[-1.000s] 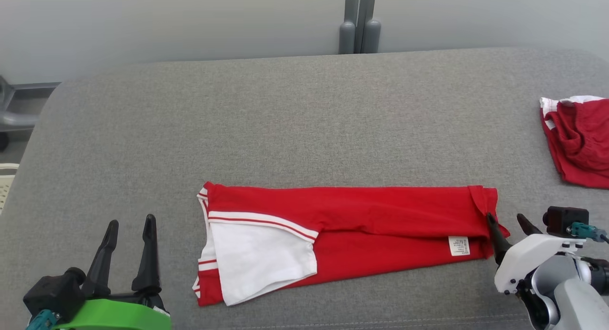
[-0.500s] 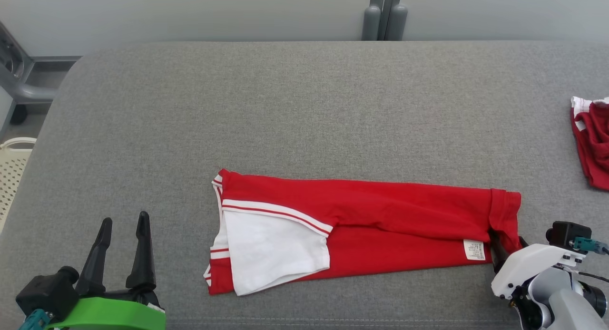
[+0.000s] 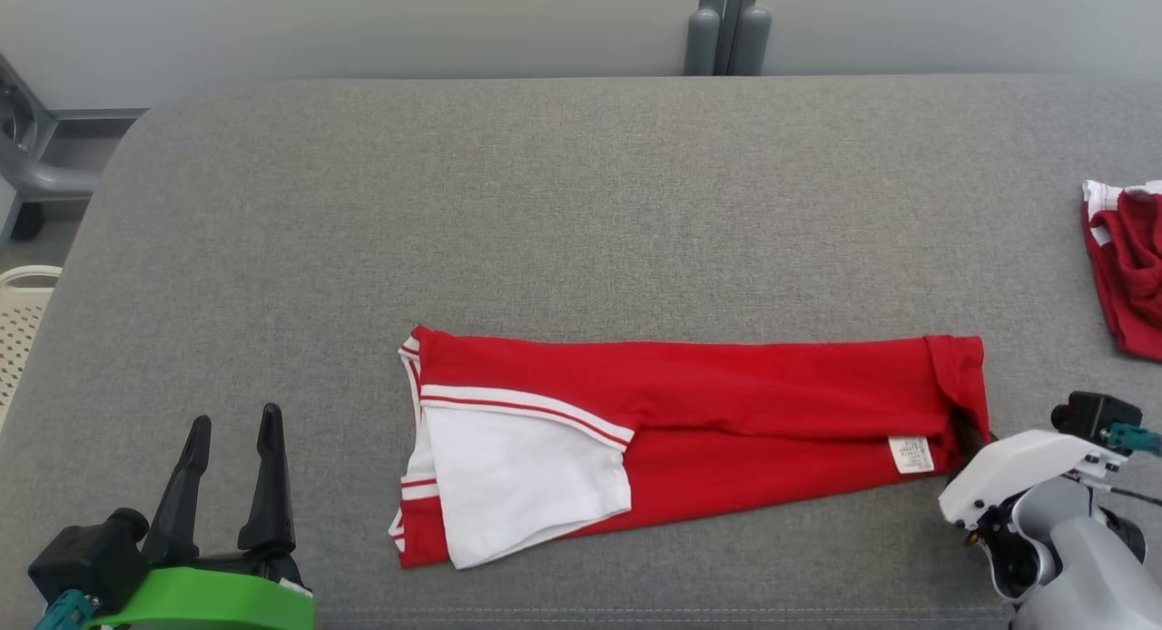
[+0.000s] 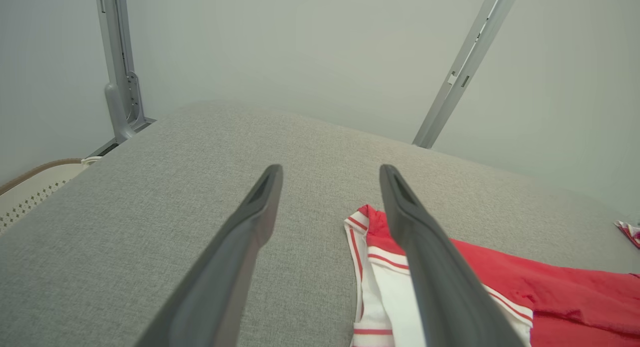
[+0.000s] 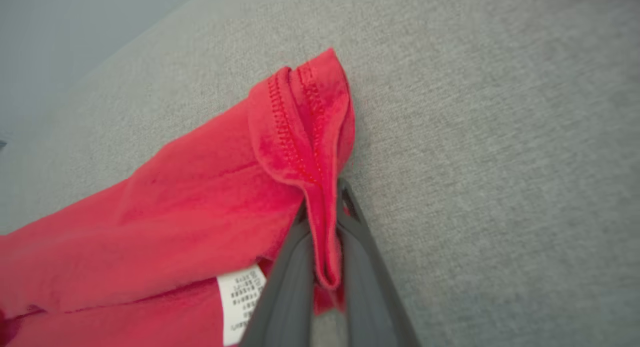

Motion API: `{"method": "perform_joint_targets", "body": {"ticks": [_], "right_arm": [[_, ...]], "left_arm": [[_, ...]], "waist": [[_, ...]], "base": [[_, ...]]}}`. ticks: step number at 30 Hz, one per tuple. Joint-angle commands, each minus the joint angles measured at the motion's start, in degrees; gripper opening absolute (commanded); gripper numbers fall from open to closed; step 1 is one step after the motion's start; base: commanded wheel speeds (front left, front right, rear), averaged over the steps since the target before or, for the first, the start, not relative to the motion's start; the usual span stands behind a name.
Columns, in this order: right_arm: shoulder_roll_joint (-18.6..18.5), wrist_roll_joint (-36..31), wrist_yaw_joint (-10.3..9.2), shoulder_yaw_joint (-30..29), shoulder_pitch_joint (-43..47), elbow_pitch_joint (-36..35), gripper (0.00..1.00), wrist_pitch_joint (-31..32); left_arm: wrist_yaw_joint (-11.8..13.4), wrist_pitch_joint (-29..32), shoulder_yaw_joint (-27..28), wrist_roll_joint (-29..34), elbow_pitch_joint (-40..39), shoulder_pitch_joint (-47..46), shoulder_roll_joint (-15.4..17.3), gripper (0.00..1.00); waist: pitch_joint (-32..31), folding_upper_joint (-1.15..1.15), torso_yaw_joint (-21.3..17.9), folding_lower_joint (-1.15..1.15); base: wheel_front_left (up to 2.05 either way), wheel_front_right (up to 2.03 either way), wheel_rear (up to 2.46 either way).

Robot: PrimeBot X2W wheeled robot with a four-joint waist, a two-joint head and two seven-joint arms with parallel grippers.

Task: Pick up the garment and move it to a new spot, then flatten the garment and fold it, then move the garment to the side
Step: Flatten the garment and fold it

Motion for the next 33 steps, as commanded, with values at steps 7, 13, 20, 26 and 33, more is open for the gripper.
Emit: {"method": "perform_joint_targets", "body": {"ticks": [7,13,20,26,33], "right_arm": [[-5.41,3.13,-0.08,-0.94,-3.43,-2.11,0.0,0.96],[-10.16,2.19,-0.08,-2.52,-5.43,-3.4,0.0,2.64],[-8.58,3.61,-0.07,-1.33,-6.13,-8.92,0.0,6.02],[-5.09,5.52,-0.04,3.68,-2.49,-20.94,0.0,10.9],[-2.28,5.25,-0.04,10.71,1.51,-32.48,0.0,16.08]], "left_arm": [[-0.62,-0.14,-0.03,0.38,-0.43,-0.19,-0.78,1.0],[-0.98,-0.14,-0.27,0.34,-0.37,-0.45,-1.18,1.0],[-1.34,-0.15,-0.15,0.58,0.1,-0.5,-1.9,1.0],[-1.82,-0.15,-0.17,0.48,0.37,-0.31,-2.52,1.0],[-2.17,-0.14,0.19,0.15,0.09,-0.21,-2.82,1.0]], "waist": [[-0.17,0.0,-1.2,0.0],[-0.2,0.0,-1.95,0.0],[-0.49,0.0,-2.49,0.0],[-1.27,0.0,-2.12,0.0],[-1.73,0.0,-0.88,0.0]], "base": [[0.0,0.0,0.0],[0.0,0.0,0.0],[0.0,0.0,0.0],[0.0,0.0,0.0],[0.0,0.0,0.0]]}}
